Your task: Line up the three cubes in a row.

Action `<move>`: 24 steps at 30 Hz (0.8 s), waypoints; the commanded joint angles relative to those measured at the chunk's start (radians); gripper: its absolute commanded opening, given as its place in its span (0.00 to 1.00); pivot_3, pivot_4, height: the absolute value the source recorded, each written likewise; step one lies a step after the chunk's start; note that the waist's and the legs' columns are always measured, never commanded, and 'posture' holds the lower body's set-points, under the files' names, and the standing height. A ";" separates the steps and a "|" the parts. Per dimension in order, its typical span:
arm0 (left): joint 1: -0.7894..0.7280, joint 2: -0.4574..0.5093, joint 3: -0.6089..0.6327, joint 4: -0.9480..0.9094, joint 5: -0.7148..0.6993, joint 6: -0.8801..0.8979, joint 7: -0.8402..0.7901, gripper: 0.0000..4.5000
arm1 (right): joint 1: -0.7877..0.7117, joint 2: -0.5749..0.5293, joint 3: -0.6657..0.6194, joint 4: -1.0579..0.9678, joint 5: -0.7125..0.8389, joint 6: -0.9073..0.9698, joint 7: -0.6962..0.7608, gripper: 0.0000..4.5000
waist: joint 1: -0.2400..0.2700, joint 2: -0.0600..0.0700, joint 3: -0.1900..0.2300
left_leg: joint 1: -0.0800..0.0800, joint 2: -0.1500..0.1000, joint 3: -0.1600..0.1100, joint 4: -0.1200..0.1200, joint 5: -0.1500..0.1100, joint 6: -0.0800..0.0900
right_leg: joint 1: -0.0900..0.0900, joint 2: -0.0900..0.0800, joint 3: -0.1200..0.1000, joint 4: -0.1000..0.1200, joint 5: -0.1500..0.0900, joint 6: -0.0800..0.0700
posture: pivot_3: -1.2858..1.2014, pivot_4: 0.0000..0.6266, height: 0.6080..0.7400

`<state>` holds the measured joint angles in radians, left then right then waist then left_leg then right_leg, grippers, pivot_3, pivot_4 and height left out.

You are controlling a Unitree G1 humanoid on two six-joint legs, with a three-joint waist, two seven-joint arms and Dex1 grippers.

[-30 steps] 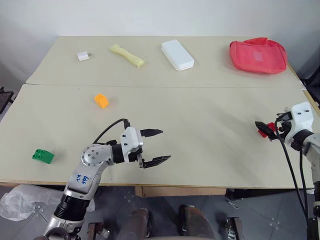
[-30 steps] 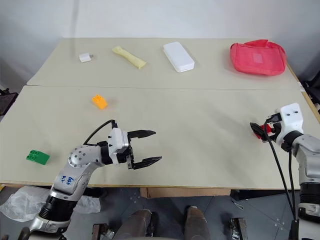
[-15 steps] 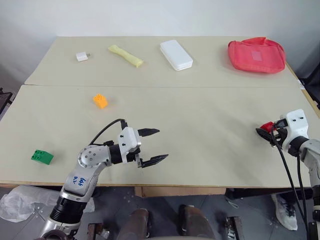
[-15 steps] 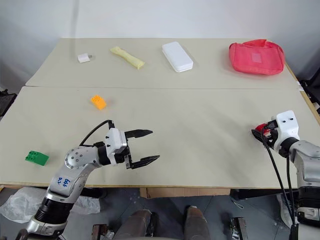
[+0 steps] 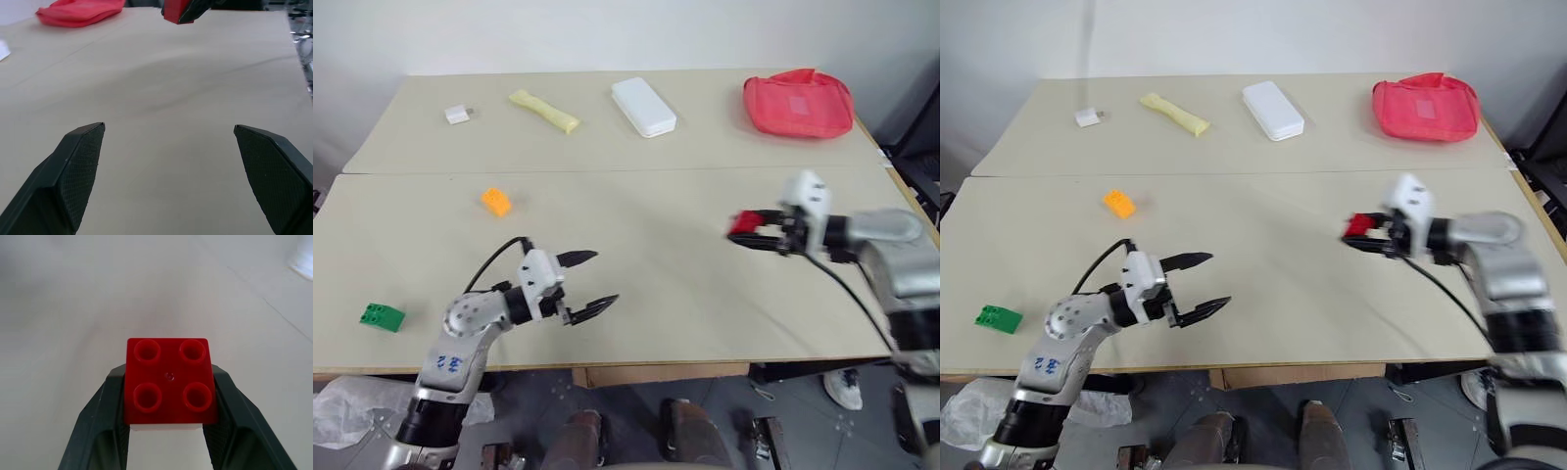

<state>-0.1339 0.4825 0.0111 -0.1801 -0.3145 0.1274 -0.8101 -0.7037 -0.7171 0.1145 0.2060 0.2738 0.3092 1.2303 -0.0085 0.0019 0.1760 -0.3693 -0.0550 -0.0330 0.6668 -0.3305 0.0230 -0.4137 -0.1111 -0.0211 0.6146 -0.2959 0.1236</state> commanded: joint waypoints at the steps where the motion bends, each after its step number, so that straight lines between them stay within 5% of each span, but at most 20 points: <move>1: 0.063 -0.008 0.061 -0.034 -0.011 -0.029 0.049 1.00 | -0.080 0.070 0.122 0.052 -0.068 -0.044 0.069 0.34 | 0.006 0.000 0.000 | -0.001 0.000 -0.001 0.000 0.000 0.000 | 0.000 0.000 0.000 0.000 0.000 0.000 | 0.52 0.24 1.00; 9: 0.278 0.005 0.158 -0.145 -0.004 -0.031 0.127 1.00 | -0.174 0.223 0.216 0.304 -0.179 -0.214 0.082 0.34 | 0.009 -0.001 0.000 | -0.003 -0.006 -0.007 0.001 -0.003 0.004 | 0.001 -0.004 -0.004 0.001 0.000 0.000 | 0.52 0.24 1.00; 18: 0.295 -0.001 0.156 -0.179 0.006 -0.023 0.169 1.00 | -0.172 0.257 0.211 0.392 -0.205 -0.303 0.120 0.34 | 0.003 -0.001 0.000 | -0.003 -0.004 -0.008 0.001 -0.003 0.002 | 0.002 -0.003 -0.006 0.000 0.000 -0.001 | 0.52 0.24 1.00; 24: 0.306 -0.001 0.183 -0.185 0.004 -0.034 0.190 1.00 | -0.207 0.267 0.161 0.430 -0.175 -0.364 0.129 0.77 | 0.002 -0.001 0.000 | -0.003 -0.004 -0.007 0.000 -0.003 0.002 | 0.001 -0.002 -0.006 0.001 0.000 -0.001 | 0.52 0.24 1.00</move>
<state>0.1598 0.4808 0.1659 -0.3198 -0.3081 0.1105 -0.6348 -0.8825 -0.4485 0.3190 0.6549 0.0648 -0.0264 1.3440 -0.0064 0.0014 0.1762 -0.3720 -0.0588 -0.0403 0.6673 -0.3335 0.0249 -0.4123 -0.1135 -0.0269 0.6157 -0.2961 0.1225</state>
